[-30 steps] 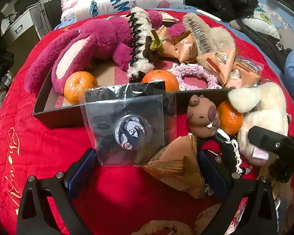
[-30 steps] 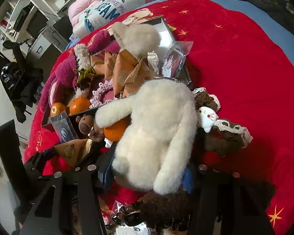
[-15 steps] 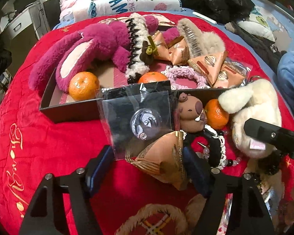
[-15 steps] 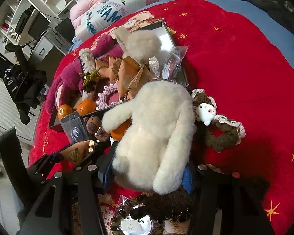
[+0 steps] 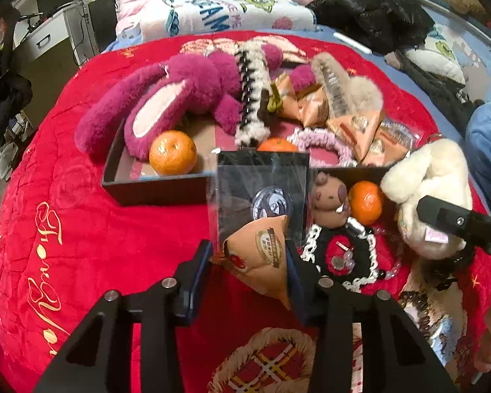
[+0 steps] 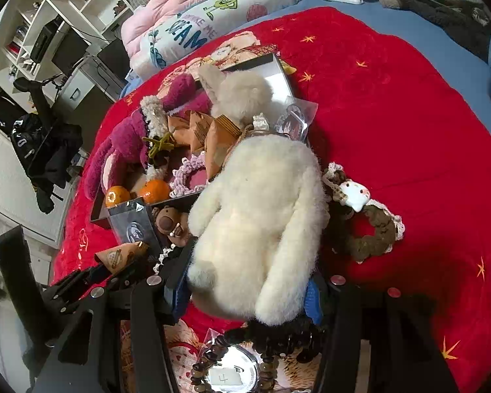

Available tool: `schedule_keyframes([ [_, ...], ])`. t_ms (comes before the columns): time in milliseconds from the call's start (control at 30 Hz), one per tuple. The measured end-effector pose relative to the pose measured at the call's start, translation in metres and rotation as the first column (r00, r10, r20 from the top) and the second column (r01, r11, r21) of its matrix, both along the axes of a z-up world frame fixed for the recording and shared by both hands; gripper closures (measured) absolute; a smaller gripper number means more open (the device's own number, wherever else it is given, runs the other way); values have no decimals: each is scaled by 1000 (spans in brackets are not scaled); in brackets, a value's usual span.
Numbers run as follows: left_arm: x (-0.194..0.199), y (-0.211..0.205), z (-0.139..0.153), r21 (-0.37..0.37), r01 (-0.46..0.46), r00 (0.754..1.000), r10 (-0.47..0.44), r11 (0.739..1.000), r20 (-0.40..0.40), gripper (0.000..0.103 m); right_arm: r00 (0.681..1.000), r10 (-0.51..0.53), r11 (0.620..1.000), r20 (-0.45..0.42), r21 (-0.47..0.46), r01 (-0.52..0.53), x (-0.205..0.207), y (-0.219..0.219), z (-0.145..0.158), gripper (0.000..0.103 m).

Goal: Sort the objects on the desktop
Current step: 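Grasp the brown snack packet with the left tool while the right tool lifts the bunny, then carry the snack packet and white bunny toward the black box with both tools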

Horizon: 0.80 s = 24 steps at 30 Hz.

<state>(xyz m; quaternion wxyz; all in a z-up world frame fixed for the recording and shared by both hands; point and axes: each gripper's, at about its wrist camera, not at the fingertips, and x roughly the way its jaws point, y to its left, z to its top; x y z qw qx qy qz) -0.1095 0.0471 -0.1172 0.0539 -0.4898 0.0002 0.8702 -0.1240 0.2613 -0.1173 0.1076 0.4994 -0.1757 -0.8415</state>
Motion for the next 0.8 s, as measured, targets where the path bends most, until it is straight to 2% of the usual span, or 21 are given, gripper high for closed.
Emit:
schedule_keyframes([
  [100, 4, 0, 7, 7, -3, 1000, 4, 1000, -17, 60, 1000, 3, 1000, -17, 1, -3, 1, 0, 4, 49],
  [133, 1, -14, -1, 14, -3, 1000, 3, 1000, -21, 61, 1000, 4, 1000, -22, 3, -4, 2, 0, 5, 49],
  [200, -12, -26, 14, 14, 0, 999, 1, 1000, -32, 62, 999, 9, 1000, -32, 0, -9, 3, -1, 7, 49],
  [300, -23, -4, 6, 2, 5, 999, -5, 1000, -54, 62, 999, 12, 1000, -43, -4, -12, 4, 0, 9, 49],
  [400, -14, -3, 16, -4, 11, 996, -12, 1000, -85, 62, 999, 11, 1000, -49, -9, -12, 3, -1, 10, 49],
  [467, -9, -3, 21, 27, 20, 993, -16, 999, -119, 62, 998, 8, 1000, -59, -17, -9, 4, 0, 12, 49],
  [600, 0, -1, 40, 31, 25, 975, -18, 999, -220, 62, 989, 21, 999, -148, -24, -25, 10, -2, 29, 49],
  [667, 8, 0, 52, -2, 10, 954, -10, 1000, -301, 62, 975, 38, 999, -218, -27, -45, 15, -6, 41, 49],
  [733, 11, 2, 60, -17, 9, 938, -14, 1000, -346, 62, 963, 50, 998, -266, -30, -60, 19, -9, 50, 49],
  [800, 14, 2, 65, 5, 17, 934, -14, 1000, -358, 62, 953, 56, 997, -298, -42, -71, 22, -11, 56, 49],
])
